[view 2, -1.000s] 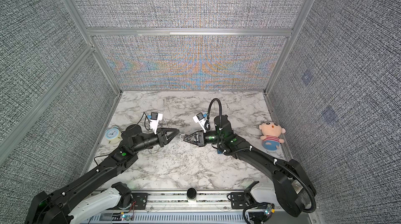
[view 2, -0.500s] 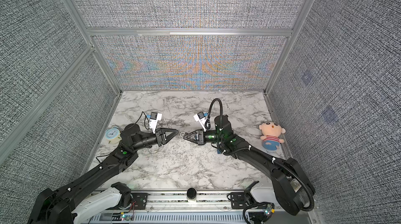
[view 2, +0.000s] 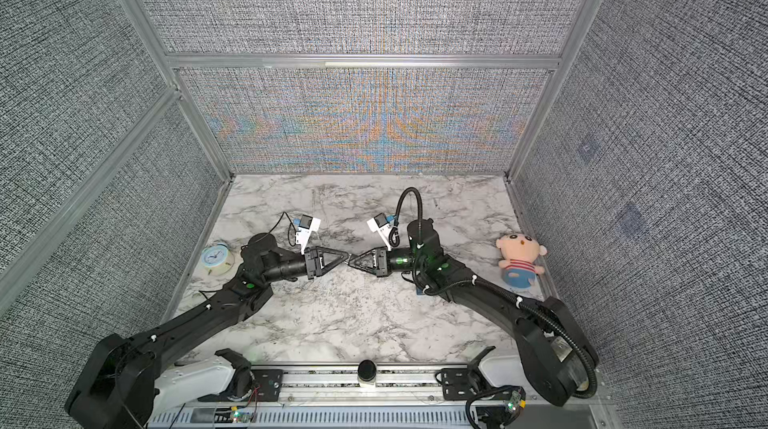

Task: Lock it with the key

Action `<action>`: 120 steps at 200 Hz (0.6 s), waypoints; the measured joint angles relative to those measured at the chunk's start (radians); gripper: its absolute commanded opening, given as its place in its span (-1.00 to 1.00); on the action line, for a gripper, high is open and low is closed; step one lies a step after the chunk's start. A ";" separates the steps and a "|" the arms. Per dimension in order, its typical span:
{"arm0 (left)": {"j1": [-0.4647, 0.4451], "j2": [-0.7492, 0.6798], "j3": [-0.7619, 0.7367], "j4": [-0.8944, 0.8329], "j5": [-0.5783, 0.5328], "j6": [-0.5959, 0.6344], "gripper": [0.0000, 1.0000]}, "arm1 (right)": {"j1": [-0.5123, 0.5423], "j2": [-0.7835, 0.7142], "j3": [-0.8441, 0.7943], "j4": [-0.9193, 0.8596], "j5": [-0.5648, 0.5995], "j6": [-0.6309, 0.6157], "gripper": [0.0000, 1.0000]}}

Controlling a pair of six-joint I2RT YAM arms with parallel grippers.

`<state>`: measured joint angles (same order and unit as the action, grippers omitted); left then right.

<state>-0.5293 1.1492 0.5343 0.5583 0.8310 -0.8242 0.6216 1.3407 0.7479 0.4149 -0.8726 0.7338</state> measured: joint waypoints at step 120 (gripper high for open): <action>0.002 0.009 -0.009 0.040 0.021 -0.023 -1.00 | 0.006 0.013 0.025 -0.008 -0.016 -0.012 -1.00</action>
<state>-0.5270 1.1584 0.5251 0.5983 0.8516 -0.8467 0.6281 1.3537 0.7731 0.4065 -0.8883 0.7216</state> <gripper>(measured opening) 0.057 0.106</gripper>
